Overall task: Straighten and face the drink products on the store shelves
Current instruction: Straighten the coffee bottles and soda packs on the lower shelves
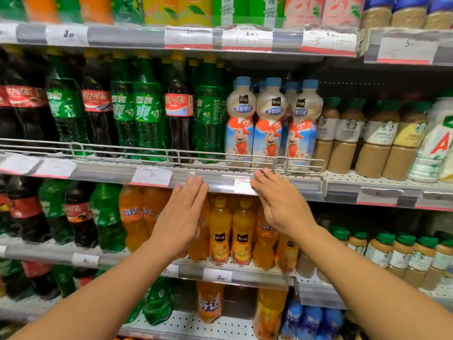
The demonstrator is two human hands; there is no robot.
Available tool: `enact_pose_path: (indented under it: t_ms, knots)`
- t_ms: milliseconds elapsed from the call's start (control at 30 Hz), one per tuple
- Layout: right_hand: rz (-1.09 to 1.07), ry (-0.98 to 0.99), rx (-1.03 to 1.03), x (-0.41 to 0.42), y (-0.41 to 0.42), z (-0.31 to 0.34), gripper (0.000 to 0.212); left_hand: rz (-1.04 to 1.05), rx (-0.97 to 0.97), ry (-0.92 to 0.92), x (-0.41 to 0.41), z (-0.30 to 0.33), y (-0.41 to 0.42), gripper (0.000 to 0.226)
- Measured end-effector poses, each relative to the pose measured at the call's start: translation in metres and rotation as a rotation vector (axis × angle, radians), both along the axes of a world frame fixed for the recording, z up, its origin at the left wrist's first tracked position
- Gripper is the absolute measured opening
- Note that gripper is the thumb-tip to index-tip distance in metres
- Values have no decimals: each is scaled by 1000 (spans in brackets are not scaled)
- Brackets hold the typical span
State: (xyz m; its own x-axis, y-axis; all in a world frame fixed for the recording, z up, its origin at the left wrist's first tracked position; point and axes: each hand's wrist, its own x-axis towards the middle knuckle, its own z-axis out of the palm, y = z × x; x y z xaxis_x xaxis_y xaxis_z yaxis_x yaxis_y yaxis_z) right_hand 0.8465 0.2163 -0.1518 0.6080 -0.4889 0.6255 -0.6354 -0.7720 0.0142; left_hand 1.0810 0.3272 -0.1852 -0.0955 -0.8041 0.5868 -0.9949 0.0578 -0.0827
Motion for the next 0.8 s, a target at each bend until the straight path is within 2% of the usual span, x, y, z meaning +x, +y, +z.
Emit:
enact_pose_path:
  t_ms: [100,167,267,333,433,500,567,667,800]
  knots:
    - [-73,-82,-2,8,11,-7,39,-114,49,-69,20,-19,9,84]
    - [-134,-159,12,16,19,-12,39,-162,172,-105,38,-44,15,85]
    - [-196,-213,34,24,26,-14,45,-107,330,106,63,-72,19,77]
    - [-244,-168,60,26,30,-15,59,-47,275,260,76,-74,17,71]
    - [-318,-102,84,29,33,-15,78,-10,124,267,89,-60,3,59]
    - [-346,-100,99,31,36,-16,83,4,55,243,91,-44,-10,33]
    - [-353,-110,129,32,38,-15,86,58,123,223,89,-30,-22,13]
    - [-346,-127,181,30,41,-14,91,103,291,154,86,-26,-32,20]
    - [-326,-147,224,25,49,-21,93,121,265,144,83,-36,-32,23]
